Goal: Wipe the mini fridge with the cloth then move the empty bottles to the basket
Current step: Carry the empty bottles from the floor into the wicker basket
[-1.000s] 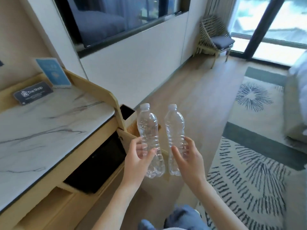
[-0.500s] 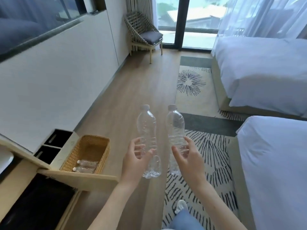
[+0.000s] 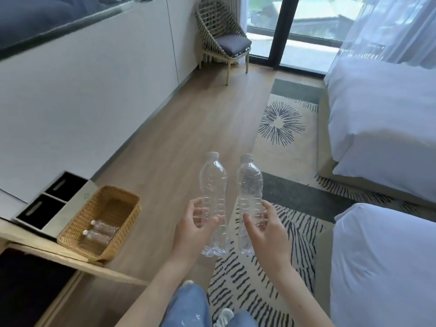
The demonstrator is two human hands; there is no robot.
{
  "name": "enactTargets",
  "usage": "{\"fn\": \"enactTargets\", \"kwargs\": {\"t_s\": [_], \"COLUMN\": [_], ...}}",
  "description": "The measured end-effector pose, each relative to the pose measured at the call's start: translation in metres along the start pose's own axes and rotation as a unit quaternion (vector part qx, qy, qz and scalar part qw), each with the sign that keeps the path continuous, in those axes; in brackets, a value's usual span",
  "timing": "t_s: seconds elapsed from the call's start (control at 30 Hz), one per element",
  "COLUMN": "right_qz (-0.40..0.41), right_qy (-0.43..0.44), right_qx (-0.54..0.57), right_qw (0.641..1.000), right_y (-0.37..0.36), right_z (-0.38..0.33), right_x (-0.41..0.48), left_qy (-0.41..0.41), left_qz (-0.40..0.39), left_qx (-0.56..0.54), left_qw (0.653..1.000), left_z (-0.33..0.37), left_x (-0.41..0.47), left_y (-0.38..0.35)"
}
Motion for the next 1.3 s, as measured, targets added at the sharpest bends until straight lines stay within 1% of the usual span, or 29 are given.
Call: {"fn": "enactTargets", "kwargs": {"t_s": [0.2, 0.37, 0.47, 0.57, 0.67, 0.77, 0.9, 1.03, 1.13, 1.3], "right_qz": [-0.043, -0.067, -0.075, -0.096, -0.139, -0.193, -0.271, -0.35, -0.394, -0.48], "right_qy": [0.008, 0.036, 0.061, 0.08, 0.099, 0.125, 0.163, 0.189, 0.212, 0.248], "right_qx": [0.004, -0.004, -0.003, 0.001, 0.015, 0.027, 0.022, 0.005, -0.003, -0.026], "right_qw": [0.999, 0.997, 0.995, 0.992, 0.985, 0.973, 0.948, 0.918, 0.894, 0.841], "right_y": [-0.045, -0.098, -0.131, -0.168, -0.214, -0.264, -0.331, -0.402, -0.455, -0.543], "right_z": [-0.009, -0.038, -0.071, -0.108, -0.147, -0.182, -0.22, -0.251, -0.275, -0.32], "right_x": [0.071, 0.16, 0.221, 0.271, 0.307, 0.328, 0.344, 0.357, 0.368, 0.392], "left_qy": [0.029, 0.031, 0.022, 0.018, 0.022, 0.045, 0.093, 0.151, 0.19, 0.238], "left_qz": [0.035, 0.077, 0.098, 0.138, 0.184, 0.23, 0.303, 0.379, 0.422, 0.495], "left_qx": [0.0, -0.041, -0.052, -0.063, -0.074, -0.084, -0.107, -0.127, -0.135, -0.149], "left_qw": [0.999, 0.996, 0.994, 0.988, 0.98, 0.968, 0.942, 0.904, 0.876, 0.822], "left_z": [-0.014, -0.023, -0.019, -0.012, -0.011, -0.022, -0.052, -0.087, -0.109, -0.128], "left_x": [0.07, 0.156, 0.216, 0.262, 0.293, 0.307, 0.309, 0.31, 0.321, 0.352], "left_y": [0.01, 0.038, 0.067, 0.106, 0.15, 0.189, 0.232, 0.264, 0.288, 0.332]}}
Point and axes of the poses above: each hand's wrist, its own x-axis towards the middle knuckle, its own y-axis out of the back of the hand, z = x × y, the point moved 6 cm from there along x, towards the middle knuckle, and after that the axes turned 3 degrees about x, right-handed, at the moved point
